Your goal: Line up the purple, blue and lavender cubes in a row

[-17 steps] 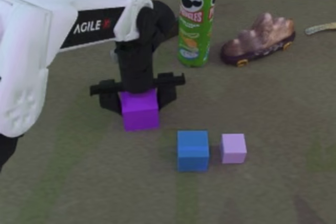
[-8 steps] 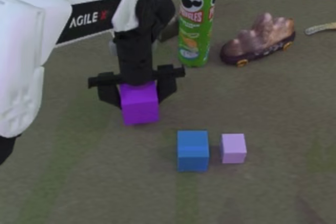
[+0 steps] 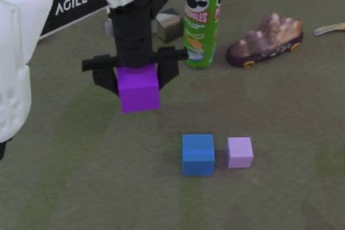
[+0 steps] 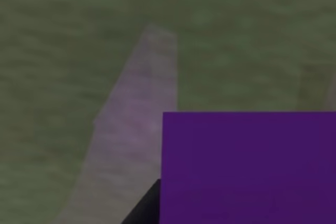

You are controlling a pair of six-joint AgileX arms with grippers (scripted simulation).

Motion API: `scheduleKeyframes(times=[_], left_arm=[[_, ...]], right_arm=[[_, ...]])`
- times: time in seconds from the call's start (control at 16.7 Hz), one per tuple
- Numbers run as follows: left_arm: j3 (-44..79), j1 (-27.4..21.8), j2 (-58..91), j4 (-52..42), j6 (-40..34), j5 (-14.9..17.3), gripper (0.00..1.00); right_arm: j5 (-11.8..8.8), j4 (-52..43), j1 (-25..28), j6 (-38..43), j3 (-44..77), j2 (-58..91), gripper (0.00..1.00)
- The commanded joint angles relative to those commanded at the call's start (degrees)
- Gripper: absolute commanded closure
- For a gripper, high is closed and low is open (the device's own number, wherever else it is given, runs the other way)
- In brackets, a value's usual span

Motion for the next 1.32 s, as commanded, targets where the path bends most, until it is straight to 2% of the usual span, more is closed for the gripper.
scheduleKeyframes(times=[0.3, 0.72, 1.14, 1.32], left_arm=[[-4.3, -1.0, -3.6, 1.4, 0.6, 0.0, 1.00], [-23.4, -4.2, -17.6, 5.4, 2.7, -0.2, 1.00], [-25.3, -4.4, -19.1, 5.9, 3.1, -0.2, 1.00], [-28.2, -4.4, -18.2, 10.0, 3.0, -0.2, 1.00]], right_arm=[[0.0, 0.0, 0.0, 0.0, 0.0, 0.0, 0.00], [0.0, 0.0, 0.0, 0.0, 0.0, 0.0, 0.00], [0.0, 0.0, 0.0, 0.0, 0.0, 0.0, 0.00], [0.0, 0.0, 0.0, 0.0, 0.0, 0.0, 0.00]])
